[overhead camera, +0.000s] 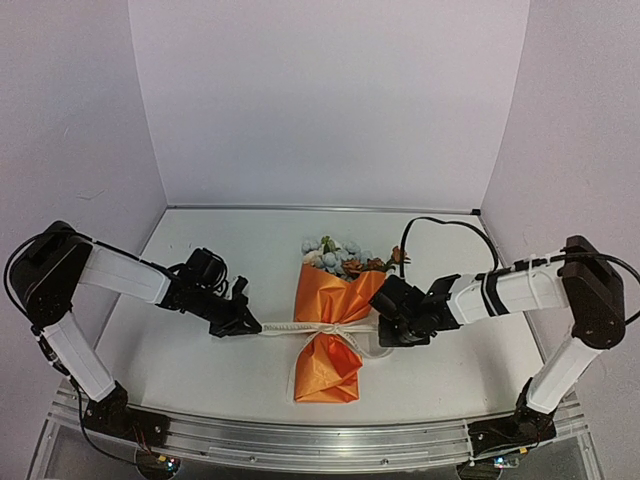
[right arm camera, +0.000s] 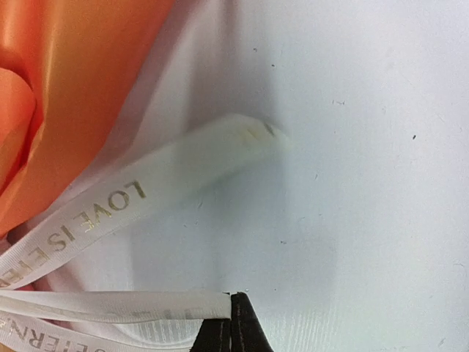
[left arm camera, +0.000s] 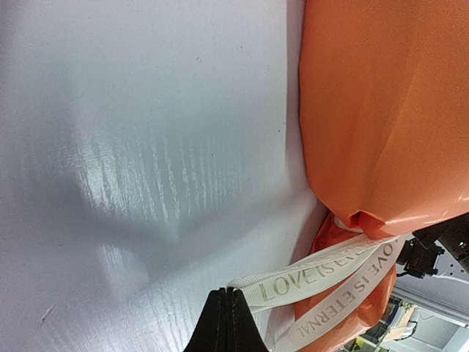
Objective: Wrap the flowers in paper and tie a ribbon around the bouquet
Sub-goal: Tie the half-tied ribbon around the folded bouquet.
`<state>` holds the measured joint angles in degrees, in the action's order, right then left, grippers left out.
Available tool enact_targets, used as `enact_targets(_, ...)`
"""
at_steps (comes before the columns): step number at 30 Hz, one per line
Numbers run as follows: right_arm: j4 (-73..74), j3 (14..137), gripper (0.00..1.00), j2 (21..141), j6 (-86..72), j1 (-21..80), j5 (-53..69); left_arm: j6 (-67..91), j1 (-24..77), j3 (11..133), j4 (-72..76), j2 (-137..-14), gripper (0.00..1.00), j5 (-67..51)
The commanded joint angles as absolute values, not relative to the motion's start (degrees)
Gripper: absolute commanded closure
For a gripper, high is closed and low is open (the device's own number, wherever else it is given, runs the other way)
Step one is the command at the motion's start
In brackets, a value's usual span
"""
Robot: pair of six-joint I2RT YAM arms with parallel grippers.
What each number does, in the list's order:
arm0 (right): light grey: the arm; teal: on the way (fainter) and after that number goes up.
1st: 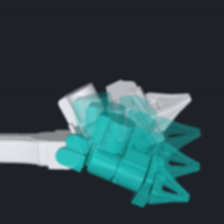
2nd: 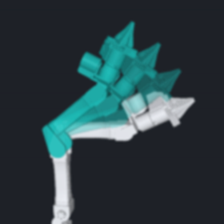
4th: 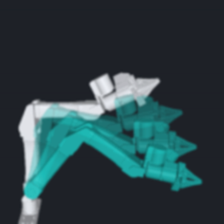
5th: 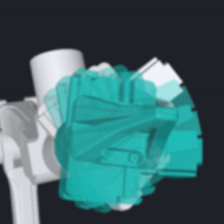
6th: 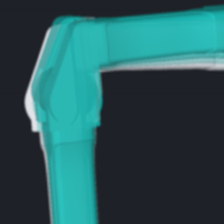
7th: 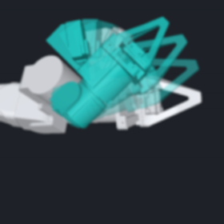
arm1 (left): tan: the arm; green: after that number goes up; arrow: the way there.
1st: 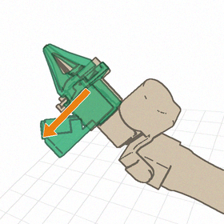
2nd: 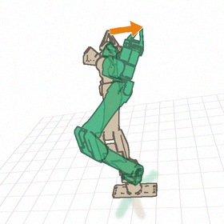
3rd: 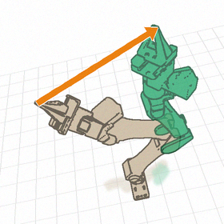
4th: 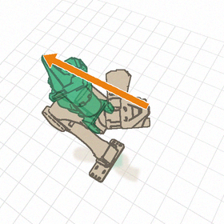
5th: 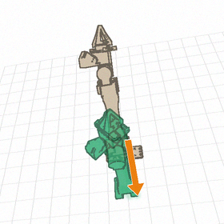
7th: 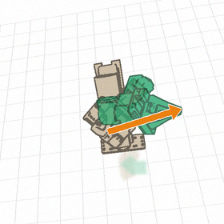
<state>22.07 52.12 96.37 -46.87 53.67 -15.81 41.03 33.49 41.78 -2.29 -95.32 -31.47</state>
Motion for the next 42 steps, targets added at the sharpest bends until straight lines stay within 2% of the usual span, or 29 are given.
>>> enact_targets(1,22.18,50.74,1.00,93.87,-48.08,53.56,-20.75,42.18,31.07,40.67,-1.45,-91.52,1.00,-28.40)
enact_targets(30,18.53,32.25,1.00,84.54,-56.99,52.73,-24.82,35.83,18.09,42.31,-10.04,-92.25,1.00,-28.28)
enact_targets(42,18.07,29.41,1.00,81.44,-58.01,48.49,-21.99,30.58,16.13,46.06,-16.78,-91.33,1.00,-22.46)
